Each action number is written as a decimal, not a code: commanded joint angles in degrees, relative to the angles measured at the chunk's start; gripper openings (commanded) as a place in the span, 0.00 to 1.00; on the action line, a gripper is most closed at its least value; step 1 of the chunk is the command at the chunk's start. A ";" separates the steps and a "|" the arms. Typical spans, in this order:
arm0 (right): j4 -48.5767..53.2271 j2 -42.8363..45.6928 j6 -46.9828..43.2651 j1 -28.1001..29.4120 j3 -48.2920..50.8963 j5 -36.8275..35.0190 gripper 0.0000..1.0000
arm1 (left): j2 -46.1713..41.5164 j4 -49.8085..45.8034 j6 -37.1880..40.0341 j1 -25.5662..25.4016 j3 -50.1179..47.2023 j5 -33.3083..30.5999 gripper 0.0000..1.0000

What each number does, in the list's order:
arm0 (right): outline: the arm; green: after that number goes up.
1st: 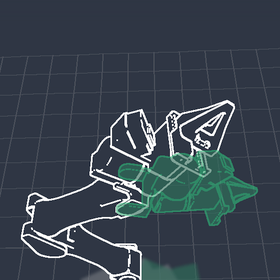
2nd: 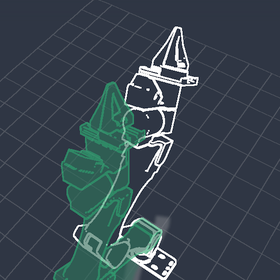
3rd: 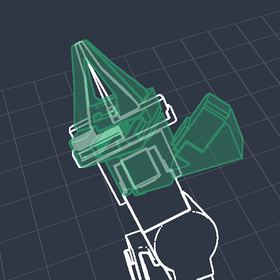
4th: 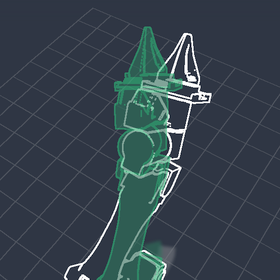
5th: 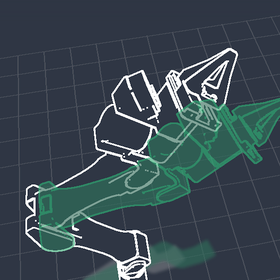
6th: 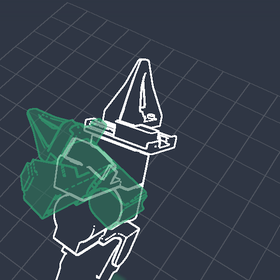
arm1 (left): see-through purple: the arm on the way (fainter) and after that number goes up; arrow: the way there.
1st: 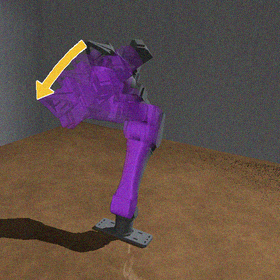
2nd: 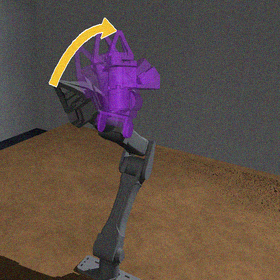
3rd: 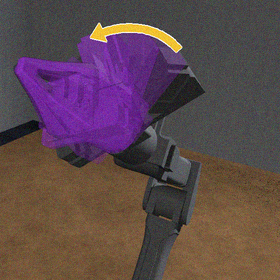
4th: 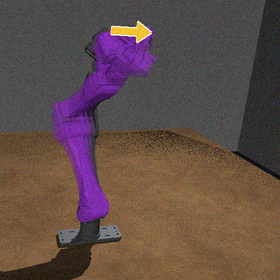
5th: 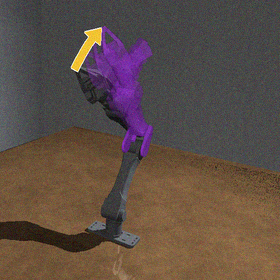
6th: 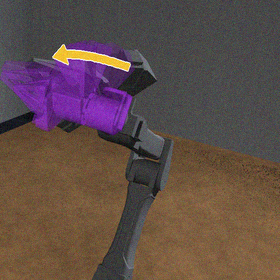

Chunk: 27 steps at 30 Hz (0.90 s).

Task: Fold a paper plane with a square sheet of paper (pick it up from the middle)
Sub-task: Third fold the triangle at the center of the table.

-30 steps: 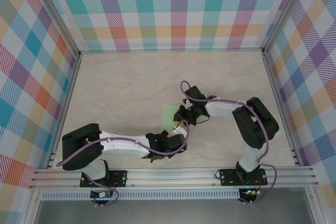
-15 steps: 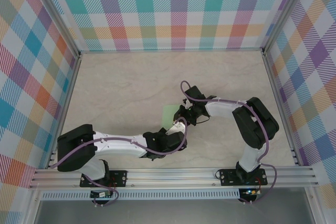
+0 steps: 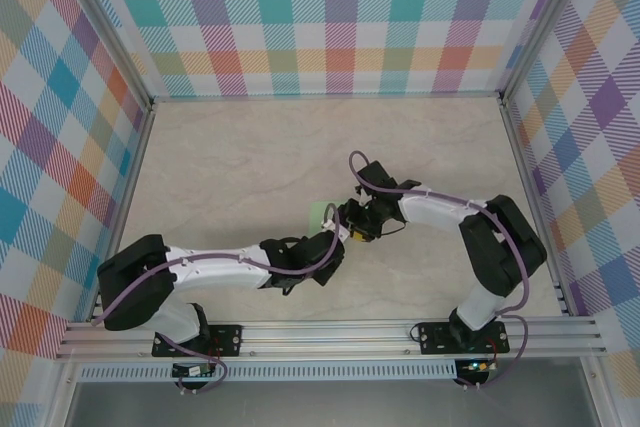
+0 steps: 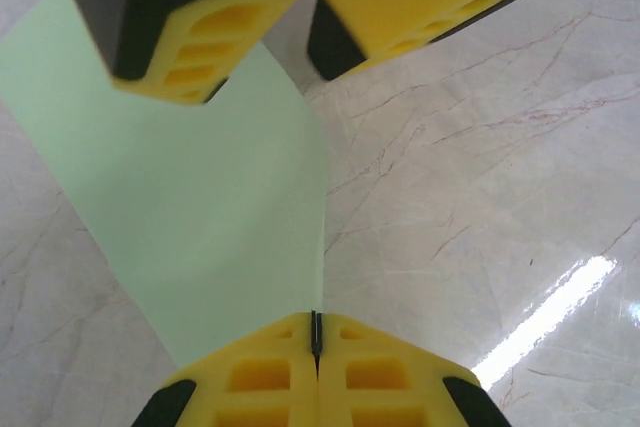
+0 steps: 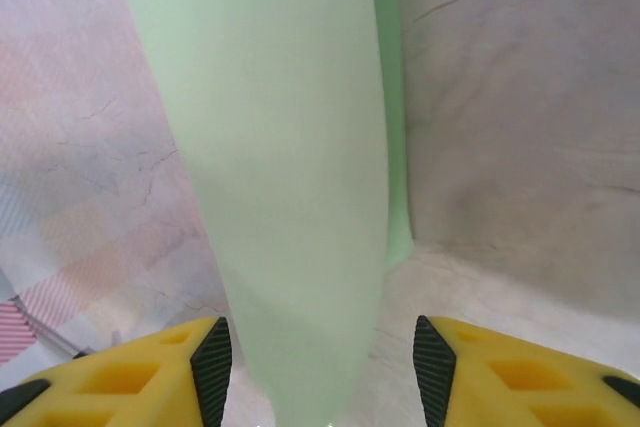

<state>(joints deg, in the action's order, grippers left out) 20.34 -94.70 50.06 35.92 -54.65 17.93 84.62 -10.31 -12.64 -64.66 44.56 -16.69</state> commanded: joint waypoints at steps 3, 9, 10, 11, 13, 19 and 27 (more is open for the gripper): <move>4.22 4.31 -1.44 -0.41 0.51 -5.33 0.50 | -2.65 3.30 -1.74 5.04 -2.83 12.15 0.00; -0.72 2.12 -2.33 -0.41 -1.28 -0.08 0.31 | -3.85 5.18 -2.29 10.04 -5.08 18.69 0.00; -1.57 0.99 -2.29 -0.41 -1.81 0.95 0.27 | -3.74 5.31 -2.27 10.81 -5.13 19.89 0.00; -1.72 -0.13 -2.09 -0.37 -2.45 1.28 0.25 | -3.63 5.45 -2.34 11.40 -5.31 20.92 0.00; -2.11 -2.04 -1.98 -0.37 -3.51 1.65 0.22 | -3.39 5.64 -2.43 12.47 -5.36 22.48 0.00; -0.73 -7.81 -3.17 -0.41 -7.75 0.99 0.19 | -2.45 5.64 -2.36 14.86 -5.42 26.02 0.00; 2.47 -13.40 -7.21 -0.43 -11.83 -1.84 0.16 | -1.73 5.20 -2.30 17.45 -4.84 29.31 0.00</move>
<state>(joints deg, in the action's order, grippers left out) 20.16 -106.61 45.69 35.92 -64.69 17.23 82.13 -5.61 -14.57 -48.23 39.88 10.07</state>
